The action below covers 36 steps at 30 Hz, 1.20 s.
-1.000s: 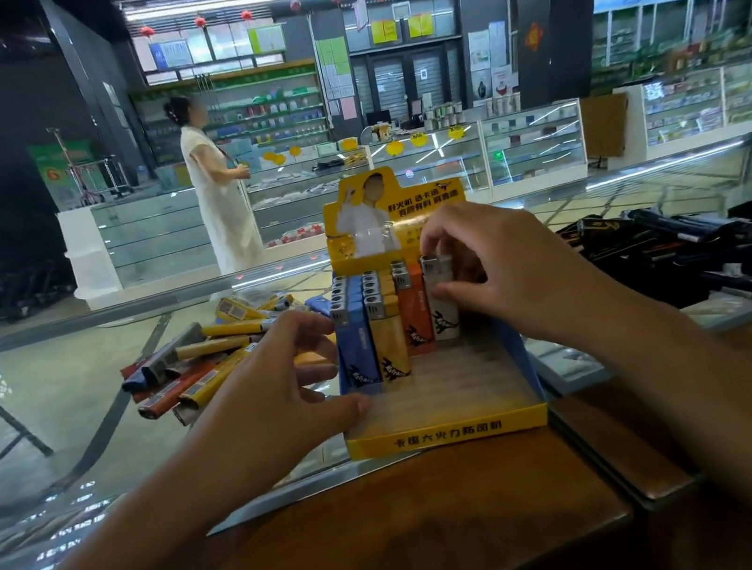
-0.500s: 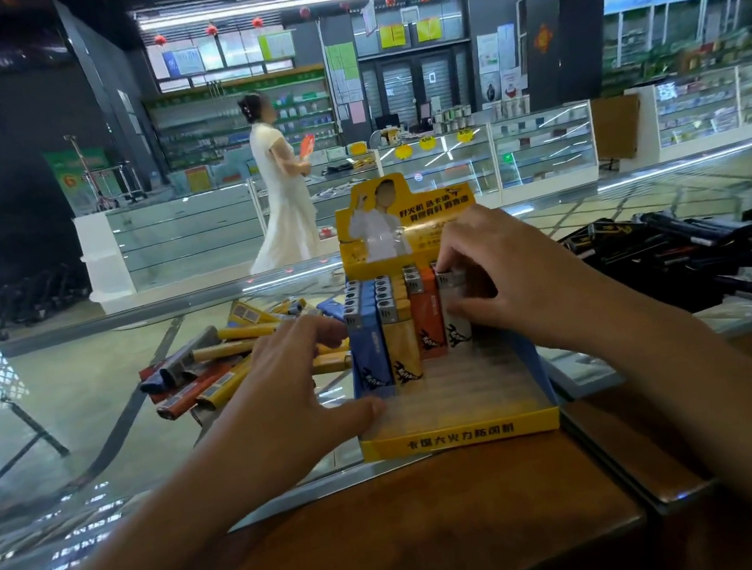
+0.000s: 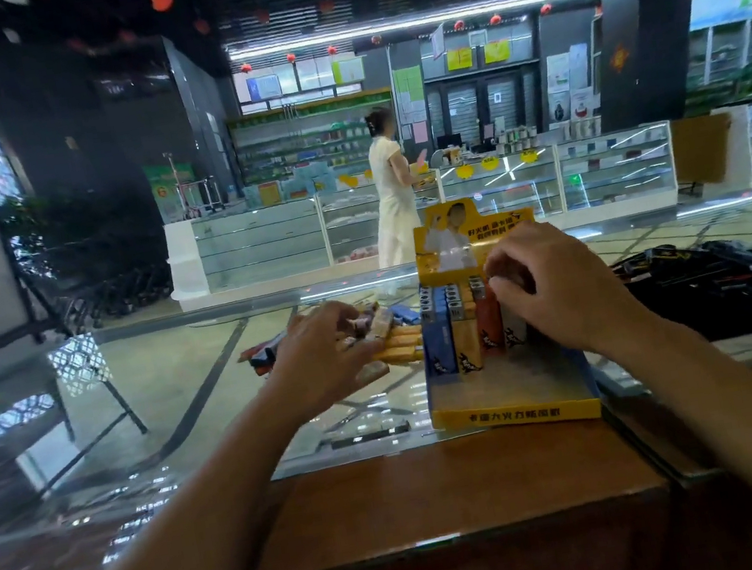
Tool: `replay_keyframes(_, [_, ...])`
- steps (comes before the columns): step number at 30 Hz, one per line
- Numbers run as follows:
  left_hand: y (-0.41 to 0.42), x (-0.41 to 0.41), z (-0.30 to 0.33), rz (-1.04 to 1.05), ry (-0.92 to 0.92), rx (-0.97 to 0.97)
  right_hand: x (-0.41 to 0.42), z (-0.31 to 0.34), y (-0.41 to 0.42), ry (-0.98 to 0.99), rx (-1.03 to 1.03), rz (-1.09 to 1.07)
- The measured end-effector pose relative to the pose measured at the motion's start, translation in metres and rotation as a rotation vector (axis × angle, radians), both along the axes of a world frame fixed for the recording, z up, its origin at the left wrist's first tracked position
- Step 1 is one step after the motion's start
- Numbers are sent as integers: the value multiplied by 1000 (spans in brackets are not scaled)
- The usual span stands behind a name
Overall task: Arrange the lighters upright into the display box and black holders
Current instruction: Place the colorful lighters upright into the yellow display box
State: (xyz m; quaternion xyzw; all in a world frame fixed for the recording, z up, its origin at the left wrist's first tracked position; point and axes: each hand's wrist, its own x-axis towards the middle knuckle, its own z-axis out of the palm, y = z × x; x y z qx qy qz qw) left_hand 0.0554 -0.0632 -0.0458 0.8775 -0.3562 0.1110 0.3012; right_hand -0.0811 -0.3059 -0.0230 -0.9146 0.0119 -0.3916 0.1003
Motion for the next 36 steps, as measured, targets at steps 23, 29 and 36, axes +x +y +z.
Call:
replay_keyframes(23, [59, 100, -7, 13, 171, 330, 19, -24, 154, 746, -334, 362])
replay_keyframes(29, [60, 97, -4, -51, 192, 349, 27, -26, 151, 769, -313, 396])
replay_keyframes(36, [67, 103, -11, -30, 67, 331, 21, -25, 156, 748, -284, 395])
